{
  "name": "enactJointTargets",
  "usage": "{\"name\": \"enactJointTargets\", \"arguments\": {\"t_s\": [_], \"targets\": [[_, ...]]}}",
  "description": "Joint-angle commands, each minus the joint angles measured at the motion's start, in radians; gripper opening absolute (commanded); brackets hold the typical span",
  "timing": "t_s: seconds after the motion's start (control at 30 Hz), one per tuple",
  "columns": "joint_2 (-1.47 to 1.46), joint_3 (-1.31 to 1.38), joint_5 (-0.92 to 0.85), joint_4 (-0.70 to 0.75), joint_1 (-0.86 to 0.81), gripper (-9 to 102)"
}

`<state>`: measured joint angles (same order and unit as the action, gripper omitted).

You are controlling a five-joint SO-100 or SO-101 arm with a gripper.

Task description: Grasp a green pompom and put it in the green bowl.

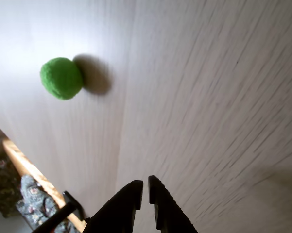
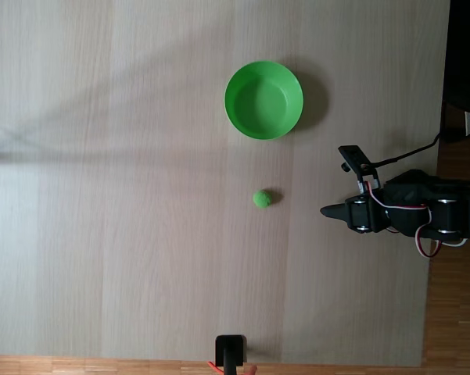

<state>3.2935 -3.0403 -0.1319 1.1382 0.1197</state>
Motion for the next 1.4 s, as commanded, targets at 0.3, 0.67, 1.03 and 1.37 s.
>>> {"name": "enactJointTargets", "arguments": {"t_s": [0.3, 0.67, 1.03, 1.37], "targets": [[0.058, 0.005, -0.005, -0.014, 0.002, 0], [-0.232, 0.133, -0.005, -0.043, -0.002, 0], [-0.729, 0.344, -0.005, -0.374, -0.002, 0], [-1.238, 0.663, -0.006, -0.557, 0.009, 0]]}}
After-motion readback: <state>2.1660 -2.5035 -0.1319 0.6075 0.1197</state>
